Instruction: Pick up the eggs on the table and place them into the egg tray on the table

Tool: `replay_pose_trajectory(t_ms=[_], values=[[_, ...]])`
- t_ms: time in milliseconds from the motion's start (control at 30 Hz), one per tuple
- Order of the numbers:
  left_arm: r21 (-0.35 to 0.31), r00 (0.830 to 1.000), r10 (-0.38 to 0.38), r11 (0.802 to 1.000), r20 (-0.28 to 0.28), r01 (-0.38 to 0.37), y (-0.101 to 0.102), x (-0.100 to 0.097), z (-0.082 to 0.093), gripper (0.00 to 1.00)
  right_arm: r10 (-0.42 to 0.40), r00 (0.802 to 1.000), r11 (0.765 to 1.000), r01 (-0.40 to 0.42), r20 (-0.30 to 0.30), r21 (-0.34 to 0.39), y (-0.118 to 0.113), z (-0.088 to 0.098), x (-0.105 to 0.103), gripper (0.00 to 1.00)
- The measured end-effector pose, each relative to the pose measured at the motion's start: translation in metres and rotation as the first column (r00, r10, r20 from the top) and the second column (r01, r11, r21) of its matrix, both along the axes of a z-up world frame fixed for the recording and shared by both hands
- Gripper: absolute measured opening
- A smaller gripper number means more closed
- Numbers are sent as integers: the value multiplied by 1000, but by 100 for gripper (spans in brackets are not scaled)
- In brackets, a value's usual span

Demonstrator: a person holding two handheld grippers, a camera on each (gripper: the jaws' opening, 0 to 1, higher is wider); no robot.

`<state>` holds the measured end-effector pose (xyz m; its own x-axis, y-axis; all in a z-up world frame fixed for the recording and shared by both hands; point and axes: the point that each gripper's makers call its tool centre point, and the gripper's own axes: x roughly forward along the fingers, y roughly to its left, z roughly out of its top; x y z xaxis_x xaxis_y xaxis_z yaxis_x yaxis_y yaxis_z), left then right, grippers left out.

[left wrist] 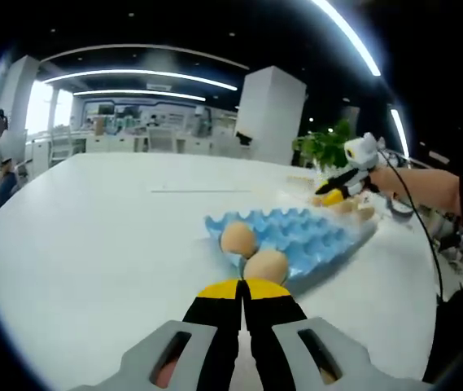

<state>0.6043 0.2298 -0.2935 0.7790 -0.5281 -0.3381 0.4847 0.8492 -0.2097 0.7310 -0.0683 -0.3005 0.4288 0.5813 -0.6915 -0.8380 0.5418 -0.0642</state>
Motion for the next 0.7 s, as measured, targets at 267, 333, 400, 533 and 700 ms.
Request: replay_pose_trajectory(t_ms=[267,333,400,533,700], values=[[-1,1000,0,1000,1,0,-1,-1,1,1,25,999,998,-27,-33,-63,7,-7,0,32],[1,1000,-3,1000,2,3,-1,-1,1,1,18,999,998,-20,-34,-67,6,-8,1,32],[2,1000,-4,1000,2,4,-2,-1,0,1,15,999,998,-17,-45,-61,7,-9,2,32],[1,1000,-6,1000,2,6,-1,-2,0,1,-14,996,999,10,-84,-42,7,-10,7,29],[0,1000,-5,1000,3,5,1,-1,0,1,-34,993,998,28,-117,-53,6,-11,10,27]])
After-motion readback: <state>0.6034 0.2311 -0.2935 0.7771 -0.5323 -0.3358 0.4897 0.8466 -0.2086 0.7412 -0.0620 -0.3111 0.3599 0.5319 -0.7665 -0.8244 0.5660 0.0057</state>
